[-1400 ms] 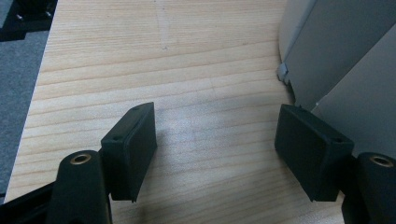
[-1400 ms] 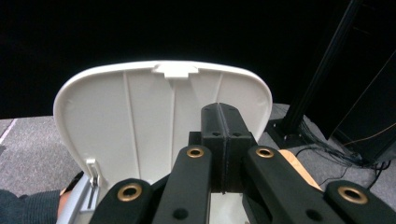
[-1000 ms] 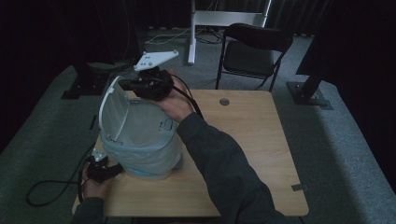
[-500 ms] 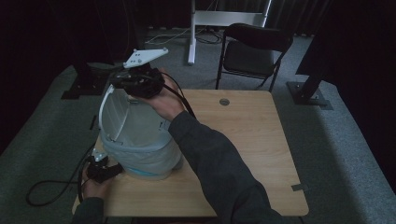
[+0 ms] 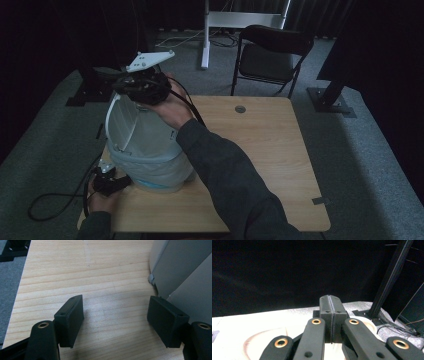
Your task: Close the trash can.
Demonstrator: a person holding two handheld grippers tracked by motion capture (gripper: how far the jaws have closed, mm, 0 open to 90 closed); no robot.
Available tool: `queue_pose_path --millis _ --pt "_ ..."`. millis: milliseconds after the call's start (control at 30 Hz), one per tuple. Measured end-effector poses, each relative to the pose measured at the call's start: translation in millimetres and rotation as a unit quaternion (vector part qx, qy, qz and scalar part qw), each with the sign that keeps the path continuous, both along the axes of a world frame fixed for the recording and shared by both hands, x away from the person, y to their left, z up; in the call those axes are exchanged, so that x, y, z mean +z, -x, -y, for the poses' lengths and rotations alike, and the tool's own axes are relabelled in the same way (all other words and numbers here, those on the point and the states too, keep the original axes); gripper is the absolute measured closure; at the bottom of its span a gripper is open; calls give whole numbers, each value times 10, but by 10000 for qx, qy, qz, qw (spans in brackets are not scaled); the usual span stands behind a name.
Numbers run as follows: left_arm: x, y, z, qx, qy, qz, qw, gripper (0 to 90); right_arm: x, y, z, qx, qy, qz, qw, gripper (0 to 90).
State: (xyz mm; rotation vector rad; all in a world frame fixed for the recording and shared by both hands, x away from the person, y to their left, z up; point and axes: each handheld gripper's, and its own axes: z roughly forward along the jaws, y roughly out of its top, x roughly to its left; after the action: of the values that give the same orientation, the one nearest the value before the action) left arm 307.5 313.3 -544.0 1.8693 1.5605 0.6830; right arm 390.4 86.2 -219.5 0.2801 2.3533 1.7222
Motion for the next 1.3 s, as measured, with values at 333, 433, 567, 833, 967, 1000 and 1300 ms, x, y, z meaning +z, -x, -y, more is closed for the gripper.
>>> queue_pose_path --millis 333,433,567,833,967,1000,1300 --pt "0 1 0 2 0 -1 10000 299 3 25 -49 126 123 43 9998 898" --pt "0 1 1 4 -1 0 10000 300 6 28 -4 150 163 63 9997 899" --pt "0 1 1 6 0 1 10000 300 -28 38 61 154 318 108 9993 899" --pt "0 1 1 4 0 0 10000 300 -264 69 275 163 573 112 9982 899" --pt "0 0 1 3 1 -1 10000 299 -367 70 422 143 598 52 9981 899" --pt "0 0 1 3 1 0 10000 299 -390 66 463 140 585 29 9982 899" --pt "0 0 1 4 0 1 10000 299 -668 53 752 129 543 -188 9983 900"
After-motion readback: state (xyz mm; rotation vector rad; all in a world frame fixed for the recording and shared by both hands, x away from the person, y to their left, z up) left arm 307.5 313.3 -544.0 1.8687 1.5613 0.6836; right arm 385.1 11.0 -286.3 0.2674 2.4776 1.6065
